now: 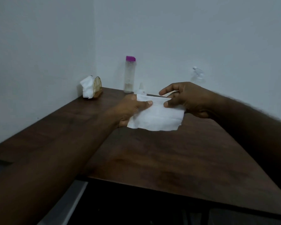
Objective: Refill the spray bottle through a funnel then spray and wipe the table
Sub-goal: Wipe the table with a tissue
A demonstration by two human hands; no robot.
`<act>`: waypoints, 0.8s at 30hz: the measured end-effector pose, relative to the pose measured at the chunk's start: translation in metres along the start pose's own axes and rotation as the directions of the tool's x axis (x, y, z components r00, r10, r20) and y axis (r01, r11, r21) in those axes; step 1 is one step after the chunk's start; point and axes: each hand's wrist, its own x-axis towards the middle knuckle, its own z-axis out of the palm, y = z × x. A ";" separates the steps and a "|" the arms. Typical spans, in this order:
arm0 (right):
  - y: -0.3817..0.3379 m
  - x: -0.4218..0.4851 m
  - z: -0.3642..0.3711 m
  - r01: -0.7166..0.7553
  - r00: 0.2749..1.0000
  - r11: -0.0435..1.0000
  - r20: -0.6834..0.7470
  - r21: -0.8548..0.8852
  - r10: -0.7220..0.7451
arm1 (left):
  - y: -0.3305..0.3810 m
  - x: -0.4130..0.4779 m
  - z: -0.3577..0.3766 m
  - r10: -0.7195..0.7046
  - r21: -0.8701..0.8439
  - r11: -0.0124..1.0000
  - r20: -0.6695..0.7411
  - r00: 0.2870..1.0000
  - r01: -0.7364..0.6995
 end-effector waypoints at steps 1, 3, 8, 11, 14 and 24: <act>0.003 -0.011 -0.007 -0.014 1.000 1.000 -0.027 0.011 0.014 | 0.000 -0.001 0.010 -0.013 0.002 1.000 -0.006 1.000 0.013; 0.009 -0.031 -0.017 -0.039 0.997 0.998 -0.064 0.046 0.042 | -0.001 -0.004 0.025 -0.031 -0.029 0.999 0.027 0.999 0.032; 0.031 -0.068 -0.024 -0.231 0.964 0.900 -0.210 -0.369 0.161 | -0.032 0.003 0.038 0.335 0.734 0.660 -0.097 0.937 -0.160; 0.046 -0.087 -0.009 -0.155 0.961 0.609 -0.260 -0.778 -0.088 | -0.055 0.005 0.022 0.483 0.818 0.540 -0.105 0.869 -0.201; 0.059 -0.095 0.016 0.061 0.991 0.756 -0.053 -0.652 -0.125 | -0.075 0.006 0.003 0.564 0.872 0.419 -0.031 0.825 -0.253; 0.090 -0.078 0.091 -0.063 0.957 0.592 0.121 -0.803 0.265 | -0.077 0.003 0.000 0.589 0.866 0.400 0.007 0.808 -0.300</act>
